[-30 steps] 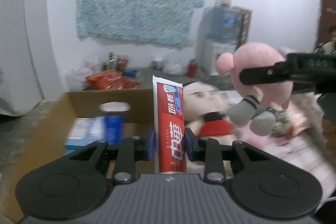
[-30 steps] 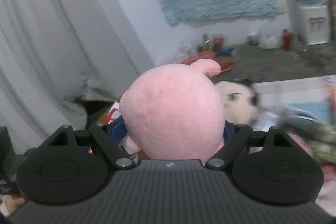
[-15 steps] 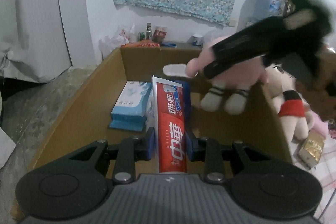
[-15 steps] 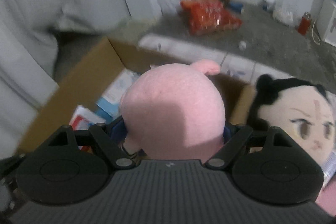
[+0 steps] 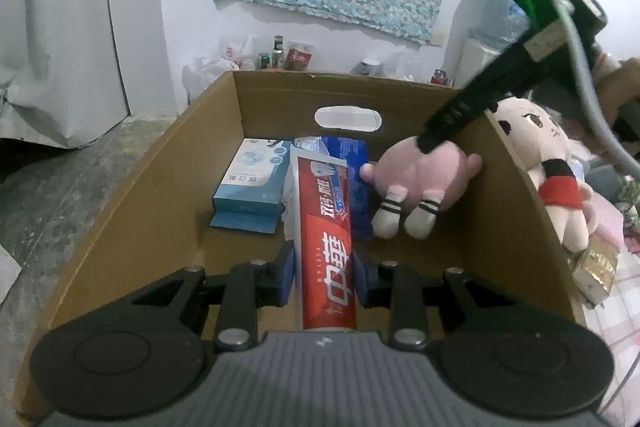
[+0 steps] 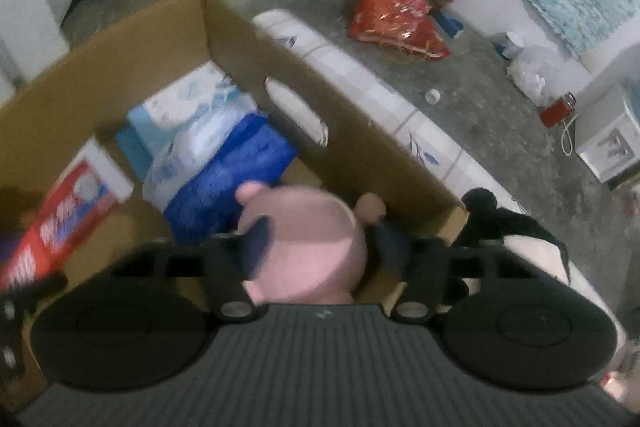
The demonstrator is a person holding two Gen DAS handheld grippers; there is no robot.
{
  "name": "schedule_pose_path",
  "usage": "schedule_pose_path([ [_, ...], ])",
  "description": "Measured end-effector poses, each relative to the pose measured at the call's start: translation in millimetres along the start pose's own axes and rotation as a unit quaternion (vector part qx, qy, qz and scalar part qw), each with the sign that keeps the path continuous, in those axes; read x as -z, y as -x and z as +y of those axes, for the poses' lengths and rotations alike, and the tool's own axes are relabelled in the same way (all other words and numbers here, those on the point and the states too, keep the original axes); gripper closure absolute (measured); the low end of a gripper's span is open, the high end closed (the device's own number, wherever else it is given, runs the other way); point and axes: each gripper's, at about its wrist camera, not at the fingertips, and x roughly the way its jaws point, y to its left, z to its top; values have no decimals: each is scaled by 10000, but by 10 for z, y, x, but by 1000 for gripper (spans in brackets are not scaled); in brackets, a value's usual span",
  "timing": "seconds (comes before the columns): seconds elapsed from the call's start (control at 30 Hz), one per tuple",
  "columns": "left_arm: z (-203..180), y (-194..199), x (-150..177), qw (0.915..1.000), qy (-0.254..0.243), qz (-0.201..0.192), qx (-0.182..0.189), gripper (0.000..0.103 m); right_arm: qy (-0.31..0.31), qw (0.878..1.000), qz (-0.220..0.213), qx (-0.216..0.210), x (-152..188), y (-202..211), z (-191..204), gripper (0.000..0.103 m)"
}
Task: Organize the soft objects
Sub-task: 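Lower the toothpaste and plush into the box and open both tools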
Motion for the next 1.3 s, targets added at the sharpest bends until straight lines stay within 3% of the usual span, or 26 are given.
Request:
schedule_pose_path([
  [0.2, 94, -88, -49, 9996, 26, 205, -190, 72, 522, 9984, 190, -100, 134, -192, -48, 57],
  [0.37, 217, -200, -118, 9981, 14, 476, -386, 72, 984, 9950, -110, -155, 224, -276, -58, 55],
  [0.43, 239, -291, -151, 9963, -68, 683, -522, 72, 1351, 9904, -239, -165, 293, -290, -44, 54],
  [0.53, 285, -495, -213, 9924, -186, 1032, -641, 72, 1393, 9895, -317, -209, 301, -278, -58, 53],
  [0.6, 333, -656, -222, 9880, -78, 1392, -660, 72, 1432, 9889, -351, -188, 313, -269, -39, 49],
  [0.67, 362, -820, -213, 9817, -50, 1734, -791, 71, 1507, 9877, -346, -246, 321, -273, -17, 34],
  [0.73, 399, -916, -216, 9749, 14, 1980, -1018, 69, 1598, 9864, -321, -214, 345, -276, 44, 28],
  [0.83, 385, -809, -294, 9718, -313, 1723, -1580, 67, 1641, 9851, -504, -84, 365, -219, 126, 28],
  [0.9, 368, -684, -345, 9741, -443, 1523, -1609, 68, 1618, 9851, -559, -155, 366, -181, 141, 28],
  [1.0, 318, -689, -346, 9769, -593, 1684, -1173, 79, 1548, 9854, -676, -218, 391, -104, 121, 28],
  [1.03, 274, -747, -317, 9740, -746, 1798, -1160, 92, 1543, 9853, -704, -206, 410, -82, 106, 28],
  [1.17, 113, -964, -179, 9618, -1402, 1924, -1350, 103, 1377, 9875, -744, -164, 454, -41, 15, 29],
  [1.3, 53, -1067, -155, 9454, -1889, 1888, -1866, 103, 1252, 9884, -843, -175, 473, -7, -85, 30],
])
